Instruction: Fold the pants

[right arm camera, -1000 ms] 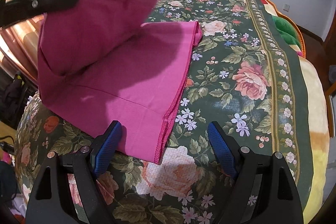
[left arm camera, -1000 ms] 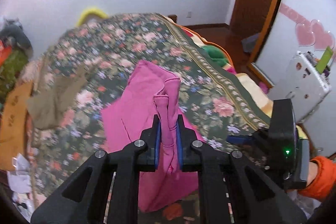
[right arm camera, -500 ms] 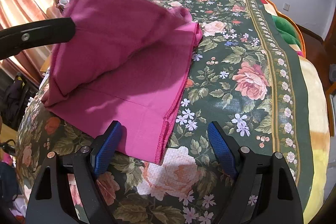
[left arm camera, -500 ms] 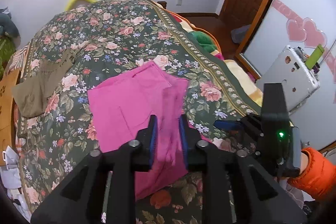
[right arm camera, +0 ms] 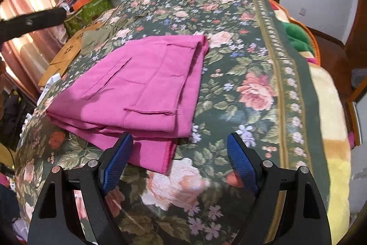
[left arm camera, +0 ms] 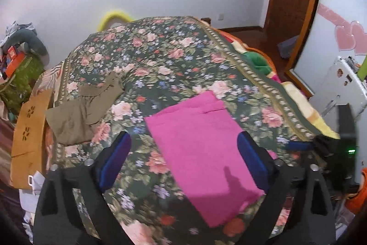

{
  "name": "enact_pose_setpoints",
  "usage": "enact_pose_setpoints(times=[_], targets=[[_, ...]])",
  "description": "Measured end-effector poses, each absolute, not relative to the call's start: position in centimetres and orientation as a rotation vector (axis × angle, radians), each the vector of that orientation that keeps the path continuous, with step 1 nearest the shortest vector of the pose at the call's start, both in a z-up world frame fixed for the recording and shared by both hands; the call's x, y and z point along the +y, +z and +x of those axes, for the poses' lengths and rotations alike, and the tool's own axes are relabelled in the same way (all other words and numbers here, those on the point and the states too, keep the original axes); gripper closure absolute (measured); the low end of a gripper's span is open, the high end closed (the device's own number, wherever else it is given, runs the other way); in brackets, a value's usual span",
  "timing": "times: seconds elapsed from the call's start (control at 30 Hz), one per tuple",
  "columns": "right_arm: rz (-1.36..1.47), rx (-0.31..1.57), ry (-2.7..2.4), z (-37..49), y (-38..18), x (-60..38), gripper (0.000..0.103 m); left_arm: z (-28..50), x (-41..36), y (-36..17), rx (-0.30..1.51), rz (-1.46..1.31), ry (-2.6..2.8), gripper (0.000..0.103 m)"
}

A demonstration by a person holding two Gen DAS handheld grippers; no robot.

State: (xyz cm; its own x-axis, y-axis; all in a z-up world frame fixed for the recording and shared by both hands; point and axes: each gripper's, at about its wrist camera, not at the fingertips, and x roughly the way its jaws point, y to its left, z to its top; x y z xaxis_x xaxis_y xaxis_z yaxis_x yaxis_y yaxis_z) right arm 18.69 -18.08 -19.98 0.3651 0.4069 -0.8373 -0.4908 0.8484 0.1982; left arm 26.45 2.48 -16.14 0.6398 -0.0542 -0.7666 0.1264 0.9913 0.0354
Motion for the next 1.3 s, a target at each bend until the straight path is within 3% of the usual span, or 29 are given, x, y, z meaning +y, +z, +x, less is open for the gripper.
enact_pose_setpoints(times=[0.7,0.8,1.3], targets=[[-0.032,0.970,0.441,19.9,-17.9,-21.1,0.022,40.9,5.6,-29.0,1.227,0.127,-0.038,0.006],[-0.020,0.977,0.431,20.2,-18.1,-21.2,0.022,40.8,5.3,-31.1,1.236,0.210,-0.029,0.000],[-0.017,0.951,0.455,20.0,-17.1,-20.4,0.022,33.3,8.9,-28.8,1.204,0.223,0.010,0.000]])
